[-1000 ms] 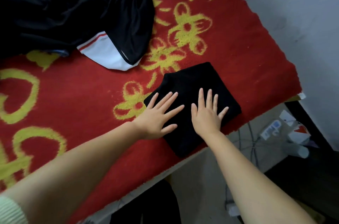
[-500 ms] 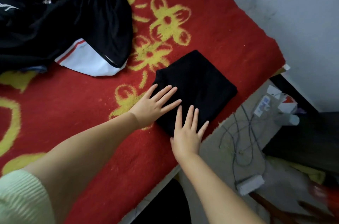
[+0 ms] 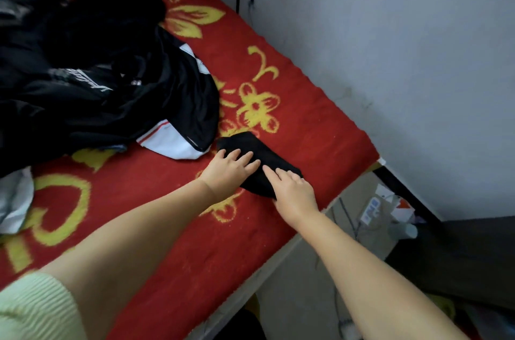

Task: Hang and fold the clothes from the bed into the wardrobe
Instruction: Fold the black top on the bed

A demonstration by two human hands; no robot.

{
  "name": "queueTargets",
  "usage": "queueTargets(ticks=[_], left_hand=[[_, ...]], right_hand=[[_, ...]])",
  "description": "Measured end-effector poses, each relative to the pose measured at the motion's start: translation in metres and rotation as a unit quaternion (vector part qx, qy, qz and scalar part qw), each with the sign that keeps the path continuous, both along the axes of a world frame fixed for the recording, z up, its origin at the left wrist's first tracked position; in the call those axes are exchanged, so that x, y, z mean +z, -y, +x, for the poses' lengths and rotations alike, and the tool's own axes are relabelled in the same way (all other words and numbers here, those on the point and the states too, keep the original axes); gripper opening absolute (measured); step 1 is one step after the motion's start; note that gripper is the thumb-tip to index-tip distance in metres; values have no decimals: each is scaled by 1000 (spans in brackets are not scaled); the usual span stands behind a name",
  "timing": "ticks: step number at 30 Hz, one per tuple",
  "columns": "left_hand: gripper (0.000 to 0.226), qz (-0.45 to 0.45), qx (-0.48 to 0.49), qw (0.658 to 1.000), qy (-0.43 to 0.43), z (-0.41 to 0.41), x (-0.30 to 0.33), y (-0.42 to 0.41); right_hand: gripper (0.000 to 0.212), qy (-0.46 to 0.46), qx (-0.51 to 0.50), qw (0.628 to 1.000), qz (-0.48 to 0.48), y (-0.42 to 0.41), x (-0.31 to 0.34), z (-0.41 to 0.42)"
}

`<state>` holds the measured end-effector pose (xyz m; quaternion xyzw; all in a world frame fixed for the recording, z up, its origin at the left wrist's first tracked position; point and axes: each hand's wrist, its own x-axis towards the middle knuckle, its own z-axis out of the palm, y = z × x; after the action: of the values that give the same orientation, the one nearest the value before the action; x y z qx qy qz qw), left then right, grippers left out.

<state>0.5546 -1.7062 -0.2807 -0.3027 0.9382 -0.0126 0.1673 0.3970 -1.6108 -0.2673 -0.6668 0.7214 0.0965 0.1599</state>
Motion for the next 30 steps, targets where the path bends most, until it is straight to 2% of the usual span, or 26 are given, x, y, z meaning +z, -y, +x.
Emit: queueTargets(ticks=[8,12,16,19,20,23,25,28,30], left_hand=[[67,-67,161,985,10,109,93,-29],[65,-135,265,955,-17,160,141,-76],[64,-129,396,909,15,216,167,-140],[64,-130,487,862,58,252,187,-218],[64,-126,505,852,53,259,189,-238],[65,-155,575,803,32,280,212,-335],[66,-155,630,759,47,289,219,-406],[66,-98,724,680,64,304,209,-515],[68,-103,761,637,68,301,214,-594]], right_hand=[[71,-10,204,977,-61,33,90,77],[75,-16,331,938,-103,39,126,129],[70,-12,445,887,-121,21,156,190],[70,-3,543,828,-136,-20,173,243],[72,-7,566,813,-135,-32,177,256],[76,-2,660,736,-147,-95,188,310],[75,5,719,681,-140,-149,193,345],[66,18,787,602,-132,-236,195,388],[67,29,830,542,-132,-308,197,411]])
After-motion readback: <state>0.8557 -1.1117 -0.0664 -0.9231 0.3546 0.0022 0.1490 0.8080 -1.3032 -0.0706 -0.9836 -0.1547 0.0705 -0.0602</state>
